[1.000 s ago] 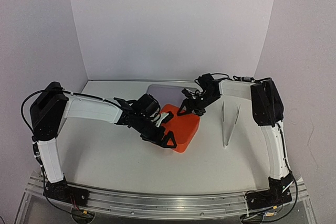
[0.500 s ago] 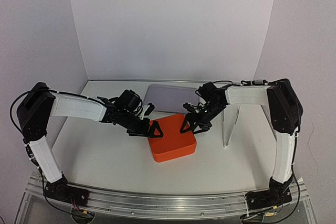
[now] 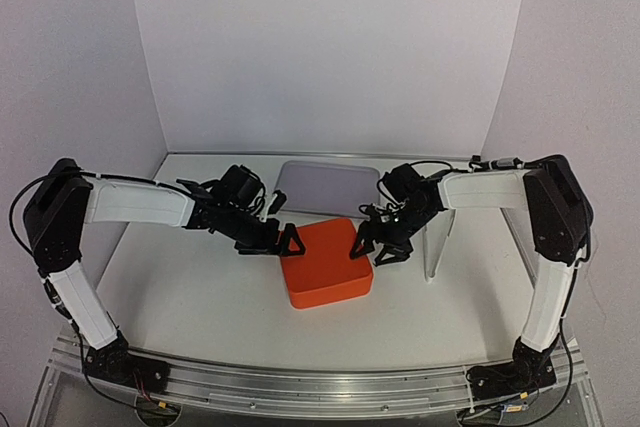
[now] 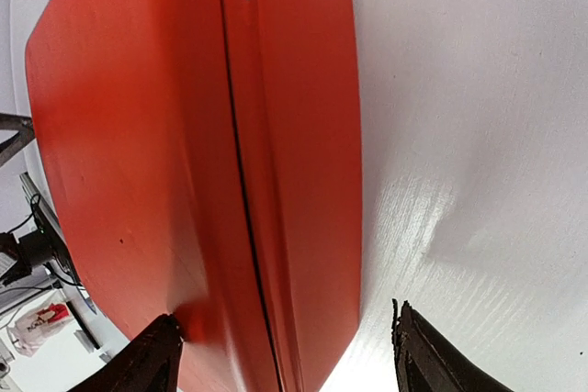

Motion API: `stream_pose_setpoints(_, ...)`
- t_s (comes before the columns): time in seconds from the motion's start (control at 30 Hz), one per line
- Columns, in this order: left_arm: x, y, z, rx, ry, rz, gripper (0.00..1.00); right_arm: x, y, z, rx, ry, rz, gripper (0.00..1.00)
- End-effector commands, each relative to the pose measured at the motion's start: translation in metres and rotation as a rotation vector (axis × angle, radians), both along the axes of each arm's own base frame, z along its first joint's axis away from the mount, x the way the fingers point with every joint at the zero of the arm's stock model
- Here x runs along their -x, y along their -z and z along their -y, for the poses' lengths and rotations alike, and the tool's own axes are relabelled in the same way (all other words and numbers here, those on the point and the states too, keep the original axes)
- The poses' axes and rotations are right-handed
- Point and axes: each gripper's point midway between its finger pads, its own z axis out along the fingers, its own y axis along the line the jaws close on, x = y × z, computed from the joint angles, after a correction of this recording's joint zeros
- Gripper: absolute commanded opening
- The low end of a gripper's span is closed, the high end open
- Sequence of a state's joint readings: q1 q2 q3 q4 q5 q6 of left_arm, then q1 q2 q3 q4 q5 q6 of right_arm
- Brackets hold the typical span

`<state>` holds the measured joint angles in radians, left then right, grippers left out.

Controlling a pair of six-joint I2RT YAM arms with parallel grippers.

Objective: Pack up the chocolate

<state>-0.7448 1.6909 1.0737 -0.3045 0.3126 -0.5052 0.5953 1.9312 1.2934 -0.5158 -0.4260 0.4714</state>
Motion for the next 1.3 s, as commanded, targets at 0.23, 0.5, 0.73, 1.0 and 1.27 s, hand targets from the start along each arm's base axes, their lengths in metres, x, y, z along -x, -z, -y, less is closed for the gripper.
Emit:
stream_pose_setpoints(0.23,-0.012,0.005,-0.016,0.08,-0.152,-0.203,0.86,0.0,-0.022,-0.02,-0.088,0.03,0.018,0.75)
stream_pose_setpoints(0.5,-0.018,0.007,0.005,0.137,-0.085,-0.222,0.63,0.013,-0.023,-0.026,-0.091,0.014,0.005,0.72)
stream_pose_setpoints(0.73,-0.023,0.021,0.017,0.106,-0.046,-0.254,0.34,0.021,-0.018,-0.033,-0.088,0.017,-0.014,0.7)
stream_pose_setpoints(1.0,-0.01,0.037,0.031,-0.046,0.003,-0.235,0.32,0.022,-0.009,-0.041,-0.074,0.05,-0.026,0.68)
stream_pose_setpoints(1.27,0.015,0.068,0.039,-0.197,0.034,-0.268,0.34,0.024,-0.001,-0.053,-0.09,0.059,-0.05,0.62)
